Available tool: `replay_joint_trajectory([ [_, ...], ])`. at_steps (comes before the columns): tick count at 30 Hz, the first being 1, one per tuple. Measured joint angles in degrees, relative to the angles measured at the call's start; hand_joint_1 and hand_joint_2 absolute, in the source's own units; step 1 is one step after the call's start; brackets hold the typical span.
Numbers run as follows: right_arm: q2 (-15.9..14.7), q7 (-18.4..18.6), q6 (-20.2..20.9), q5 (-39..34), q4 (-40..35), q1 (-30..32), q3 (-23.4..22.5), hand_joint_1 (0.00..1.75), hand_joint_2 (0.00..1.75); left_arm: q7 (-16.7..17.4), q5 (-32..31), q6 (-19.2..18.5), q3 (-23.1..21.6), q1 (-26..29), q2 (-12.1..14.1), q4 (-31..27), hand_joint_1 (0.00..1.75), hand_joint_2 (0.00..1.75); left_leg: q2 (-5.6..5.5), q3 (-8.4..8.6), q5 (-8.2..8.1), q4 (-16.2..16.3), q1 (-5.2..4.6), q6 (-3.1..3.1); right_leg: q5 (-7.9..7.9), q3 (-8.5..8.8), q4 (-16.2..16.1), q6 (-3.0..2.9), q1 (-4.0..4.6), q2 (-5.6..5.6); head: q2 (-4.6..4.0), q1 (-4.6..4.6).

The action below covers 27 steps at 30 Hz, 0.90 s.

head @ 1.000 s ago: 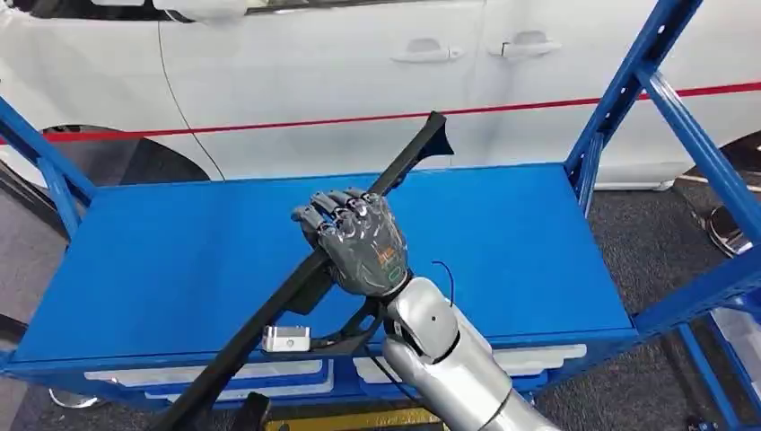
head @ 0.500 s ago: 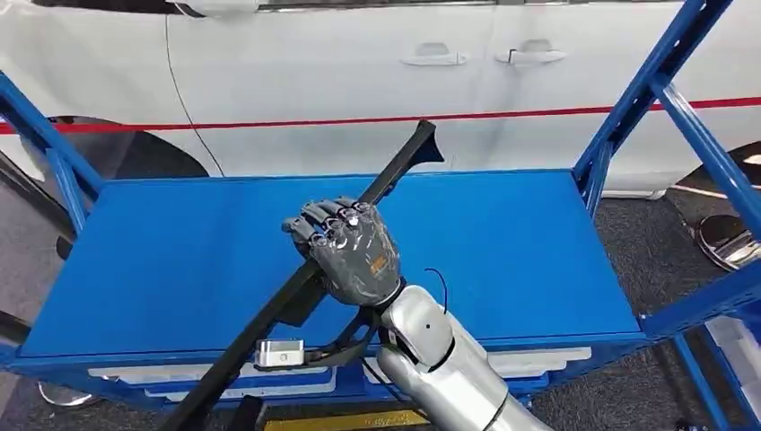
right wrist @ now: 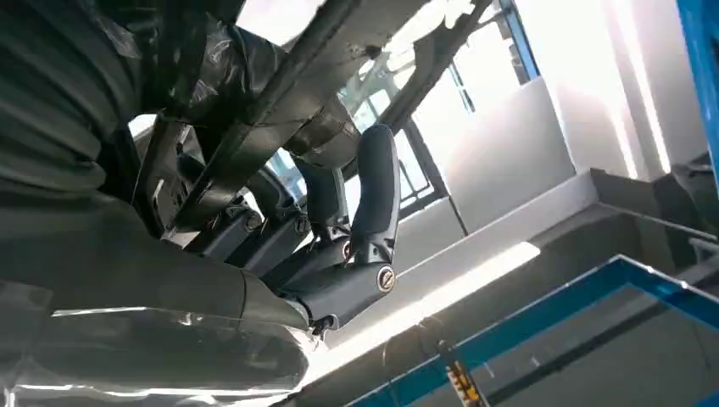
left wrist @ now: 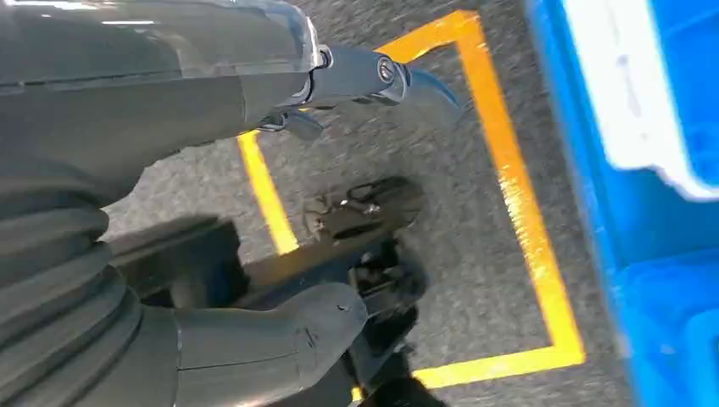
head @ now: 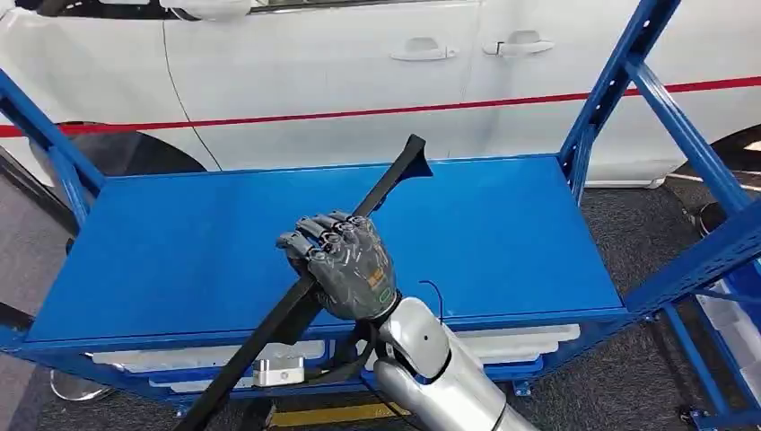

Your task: Take the parts from the cabinet and place them on the table.

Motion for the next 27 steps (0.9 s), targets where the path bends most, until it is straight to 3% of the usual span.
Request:
replay_joint_trajectory([
  [2,0.0,-0.3,-0.1,-0.2,0.0,0.4,0.2,1.75,1.75,0.0,0.1,-0.2,0.0,0.0,0.0,0.0,0.00,1.75,0.01,-2.36,-4.86,8.4,0.16,-0.47,0.93,-1.36,0.1,0.01,0.10,-0.19,0.00,0.02],
  [3,-0.1,-0.6,-0.2,-0.2,0.0,0.6,0.4,1.75,1.75,-0.1,0.1,-0.3,0.0,0.1,0.0,0.0,0.00,1.75,0.01,-2.52,-5.69,10.6,0.16,-0.62,1.41,-2.13,0.2,0.08,0.11,-0.20,0.00,0.02],
  [4,-0.1,-1.0,-0.2,-0.2,0.0,0.9,0.5,1.75,1.75,-0.1,0.1,-0.4,0.0,0.0,0.0,0.0,0.00,1.75,0.01,-1.24,-5.23,10.0,0.21,-0.66,1.89,-2.91,0.3,0.16,0.09,-0.20,0.00,0.00],
  [5,-0.1,-1.1,-0.3,-0.2,0.0,1.0,0.7,1.75,1.75,-0.1,0.1,-0.5,0.0,0.0,0.0,0.0,0.00,1.75,0.02,1.31,-3.92,6.9,0.25,-0.67,2.33,-3.56,0.5,0.28,0.06,-0.20,0.00,0.02],
  [7,-0.1,-1.2,-0.4,-0.2,-0.1,1.0,1.0,1.75,1.75,-0.1,0.0,-0.6,0.0,-0.4,0.0,0.0,0.00,1.75,0.02,9.35,-0.57,-4.6,0.37,-0.53,3.18,-4.70,0.9,0.80,-0.04,-0.15,0.00,0.00],
  [8,-0.1,-1.2,-0.5,-0.2,-0.3,1.1,1.0,1.75,1.75,0.0,0.0,-0.6,0.0,-0.7,0.0,0.0,0.00,1.75,-0.06,10.47,-1.69,-7.6,0.25,-0.17,3.56,-5.00,1.1,1.24,0.14,-0.14,0.00,0.00],
  [9,-0.2,-1.2,-0.5,-0.1,-0.3,1.0,1.0,1.75,1.75,0.0,-0.1,-0.6,0.0,-0.7,-0.1,0.0,0.00,1.75,-0.28,10.01,-0.37,-7.3,-0.18,0.38,3.95,-5.07,1.1,1.57,0.20,-0.18,0.00,0.11],
  [12,-0.3,-1.4,-0.7,0.4,-0.4,1.1,1.3,1.75,1.75,0.1,-0.2,-0.6,0.0,-0.7,-0.2,0.0,0.00,1.75,-0.22,9.29,0.56,-6.8,-0.43,1.51,5.47,-5.14,0.5,2.51,0.14,-0.13,0.00,0.04],
  [13,-0.4,-1.4,-0.7,0.5,-0.4,1.1,1.3,1.75,1.75,0.1,-0.4,-0.7,0.0,-0.9,-0.4,0.0,0.00,1.75,0.12,8.88,1.51,-7.3,0.17,2.10,5.01,-5.55,0.7,2.86,0.11,0.02,0.00,0.07],
  [15,-0.6,-1.4,-0.8,0.7,-0.5,1.1,1.3,1.75,1.75,0.2,-0.7,-0.7,0.0,-1.4,-0.5,0.0,0.00,1.75,0.30,7.48,2.90,-7.2,-0.01,3.25,-1.53,-7.41,5.1,3.14,-0.19,0.15,0.00,0.07],
  [16,-0.7,-1.4,-0.8,0.9,-0.5,1.2,1.3,1.75,1.75,0.2,-0.7,-0.7,0.0,-1.5,-0.5,0.0,0.00,1.75,0.31,6.67,3.50,-7.1,-0.09,3.32,-4.89,-8.47,9.2,3.30,-0.21,0.16,0.00,0.09],
  [17,-0.8,-1.4,-0.9,1.1,-0.5,1.2,1.3,1.75,1.75,0.2,-0.7,-0.7,0.0,-1.5,-0.5,0.0,0.00,1.75,0.37,5.81,4.10,-7.1,-0.20,3.34,-7.28,-9.40,13.4,3.46,-0.24,0.16,0.00,0.04],
  [18,-0.9,-1.3,-0.9,1.3,-0.5,1.3,1.3,1.75,1.75,0.2,-0.7,-0.7,0.0,-1.5,-0.5,0.0,0.00,1.75,0.45,4.80,4.69,-6.9,-0.25,3.32,-8.14,-9.85,17.0,3.57,-0.27,0.15,0.00,0.07],
  [19,-1.0,-1.2,-0.9,1.4,-0.5,1.3,1.3,1.75,1.75,0.2,-0.7,-0.7,0.0,-1.5,-0.5,0.0,0.00,1.75,0.49,3.80,5.30,-6.7,-0.31,3.24,-7.04,-9.22,18.3,3.58,-0.28,0.14,0.00,0.07],
  [20,-1.1,-1.2,-0.9,1.4,-0.5,1.4,1.3,1.75,1.75,0.2,-0.7,-0.7,0.0,-1.6,-0.5,0.0,0.00,1.75,0.56,2.88,5.82,-6.5,-0.32,3.17,-5.09,-7.39,17.0,3.47,-0.28,0.15,0.00,0.07],
  [21,-1.1,-1.2,-0.9,1.5,-0.5,1.4,1.3,1.75,1.75,0.2,-0.7,-0.7,0.0,-1.6,-0.5,0.0,0.00,1.75,0.56,2.09,6.29,-6.4,-0.34,3.05,-3.25,-4.65,14.0,3.28,-0.28,0.15,0.00,0.07],
  [22,-1.1,-1.2,-0.9,1.5,-0.6,1.3,1.3,1.75,1.75,0.2,-0.7,-0.7,0.0,-1.7,-0.5,0.0,0.00,1.75,0.54,1.47,6.77,-6.2,-0.39,2.86,-2.39,-1.11,9.6,2.94,-0.26,0.16,0.00,0.07],
  [23,-1.1,-1.2,-0.9,1.6,-0.7,1.3,1.3,1.75,1.75,0.2,-0.8,-0.7,0.0,-1.8,-0.6,0.0,0.00,1.75,0.52,1.20,7.19,-6.0,-0.38,2.67,-3.20,2.90,4.7,2.48,-0.20,0.21,0.00,0.04],
  [24,-1.1,-1.1,-0.9,2.0,-0.9,1.3,1.3,1.75,1.75,0.2,-0.8,-0.7,0.0,-1.8,-0.7,0.0,0.00,1.75,0.44,0.78,7.53,-5.9,-0.66,2.28,-5.08,5.70,-0.1,2.34,0.24,0.21,0.00,0.04],
  [26,-1.2,-0.9,-0.9,2.6,-1.0,1.2,1.3,1.75,1.75,0.2,-0.9,-0.8,0.0,-2.0,-0.7,0.0,0.00,1.75,0.52,0.86,8.81,-6.5,-0.32,1.48,-4.42,5.22,-0.4,2.20,0.61,0.25,0.00,0.09],
  [27,-1.2,-0.8,-0.9,2.8,-1.0,1.3,1.3,1.75,1.75,0.2,-1.0,-0.8,0.0,-2.1,-0.8,0.0,0.00,1.75,0.52,0.78,9.41,-6.8,-0.21,1.08,-3.90,4.91,-0.4,1.78,0.71,0.24,0.00,0.04],
])
